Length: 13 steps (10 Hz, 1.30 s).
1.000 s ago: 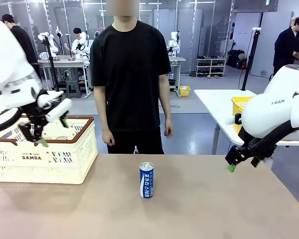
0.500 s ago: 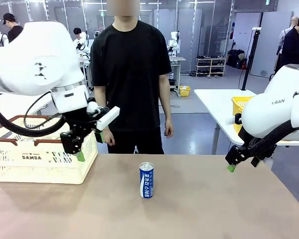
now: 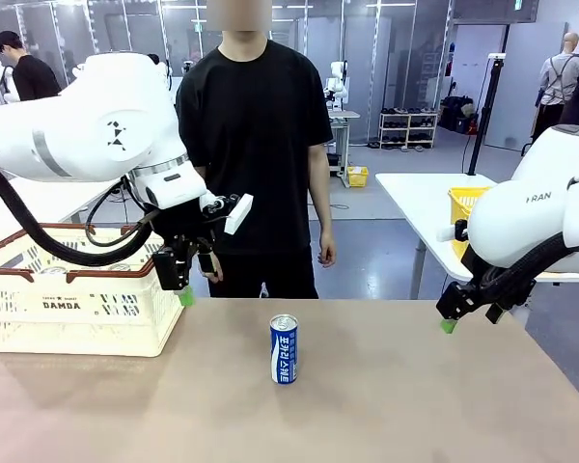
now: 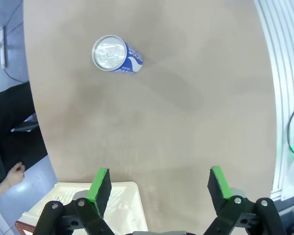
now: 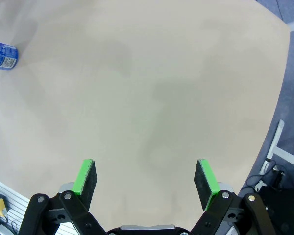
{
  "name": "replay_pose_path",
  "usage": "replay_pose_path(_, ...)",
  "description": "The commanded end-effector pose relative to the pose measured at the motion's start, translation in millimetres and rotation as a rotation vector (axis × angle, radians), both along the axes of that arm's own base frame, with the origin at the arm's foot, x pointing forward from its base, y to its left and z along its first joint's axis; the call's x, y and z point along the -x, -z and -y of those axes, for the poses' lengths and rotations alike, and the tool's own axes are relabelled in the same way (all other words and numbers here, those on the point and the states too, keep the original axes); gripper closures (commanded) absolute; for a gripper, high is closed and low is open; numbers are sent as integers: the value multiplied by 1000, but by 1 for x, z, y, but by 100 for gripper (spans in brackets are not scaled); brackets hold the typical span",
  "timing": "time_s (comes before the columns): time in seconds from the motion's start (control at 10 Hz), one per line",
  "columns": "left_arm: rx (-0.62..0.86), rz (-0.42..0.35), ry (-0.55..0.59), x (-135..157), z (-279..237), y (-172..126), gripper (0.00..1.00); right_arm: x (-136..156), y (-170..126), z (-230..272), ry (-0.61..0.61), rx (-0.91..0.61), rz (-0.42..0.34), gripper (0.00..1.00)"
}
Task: Place the drinks into the Shopping basket.
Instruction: Pick up one drink and place it into the Shopping basket.
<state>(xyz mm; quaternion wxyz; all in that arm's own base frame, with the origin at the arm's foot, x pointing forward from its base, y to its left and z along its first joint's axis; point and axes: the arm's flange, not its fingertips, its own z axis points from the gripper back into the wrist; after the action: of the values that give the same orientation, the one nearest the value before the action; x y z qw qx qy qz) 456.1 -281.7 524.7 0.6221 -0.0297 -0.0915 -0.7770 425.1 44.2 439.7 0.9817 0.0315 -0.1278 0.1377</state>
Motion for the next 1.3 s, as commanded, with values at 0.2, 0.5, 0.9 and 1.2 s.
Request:
replay_pose_path(0.2,0,0,0,0,0,0,0,0,0,1,-16,-7,2,0)
replay_pose_path(0.5,1,2,-1,-3,3,1,0,0,0,1,-16,-7,2,0)
replay_pose_path(0.9,42,-26,-45,-4,64,5,0,0,0,1,-16,-7,2,0)
replay_pose_path(1.2,24,-76,-45,-10,123,7,0,0,0,1,-16,-7,2,0)
